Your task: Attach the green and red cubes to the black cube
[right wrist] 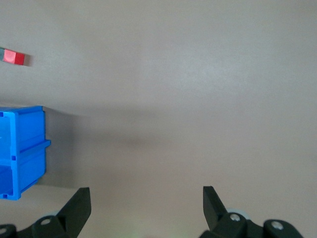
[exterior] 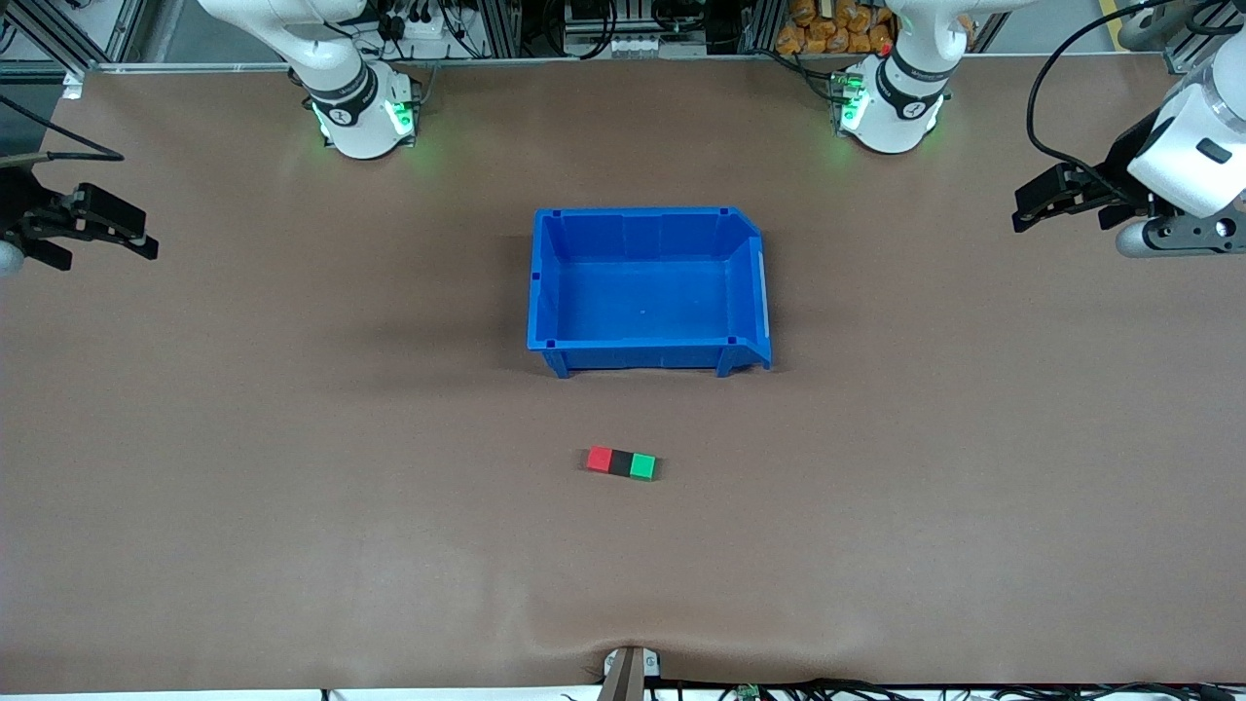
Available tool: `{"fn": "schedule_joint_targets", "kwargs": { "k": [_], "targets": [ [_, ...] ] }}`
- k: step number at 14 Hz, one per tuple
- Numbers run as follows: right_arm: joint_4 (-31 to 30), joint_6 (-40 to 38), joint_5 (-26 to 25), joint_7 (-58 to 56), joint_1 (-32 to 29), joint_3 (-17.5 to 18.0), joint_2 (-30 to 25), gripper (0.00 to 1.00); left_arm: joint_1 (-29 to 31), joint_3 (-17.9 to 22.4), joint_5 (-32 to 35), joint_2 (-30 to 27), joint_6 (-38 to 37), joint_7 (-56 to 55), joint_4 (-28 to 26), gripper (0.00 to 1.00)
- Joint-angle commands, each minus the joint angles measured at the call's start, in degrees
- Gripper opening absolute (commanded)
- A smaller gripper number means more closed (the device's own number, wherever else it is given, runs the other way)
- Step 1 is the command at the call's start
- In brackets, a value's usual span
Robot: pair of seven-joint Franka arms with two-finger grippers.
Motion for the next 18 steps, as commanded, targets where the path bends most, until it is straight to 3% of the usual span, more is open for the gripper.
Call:
{"fn": "schedule_joint_targets", "kwargs": {
  "k": [1, 15, 18],
  "targets": [
    [-1.50, -0.84, -0.99, -0.84, -1.09, 1.16, -1.96, 1.00, 0.59, -0.18, -0.20, -1.76, 0.82, 1.33, -1.60, 1.00],
    [0.61, -2.78, -0.99, -2.15, -1.18, 0.99, -1.70, 1.00, 0.76, 0.26, -0.20, -1.58, -1.11, 1.15, -0.46, 1.00],
    [0.44, -1.55, -3.70, -2.78, -1.09, 1.07, -1.61, 1.00, 0.76, 0.26, -0.11, -1.32, -1.11, 0.97, 0.50, 1.00]
  ]
}}
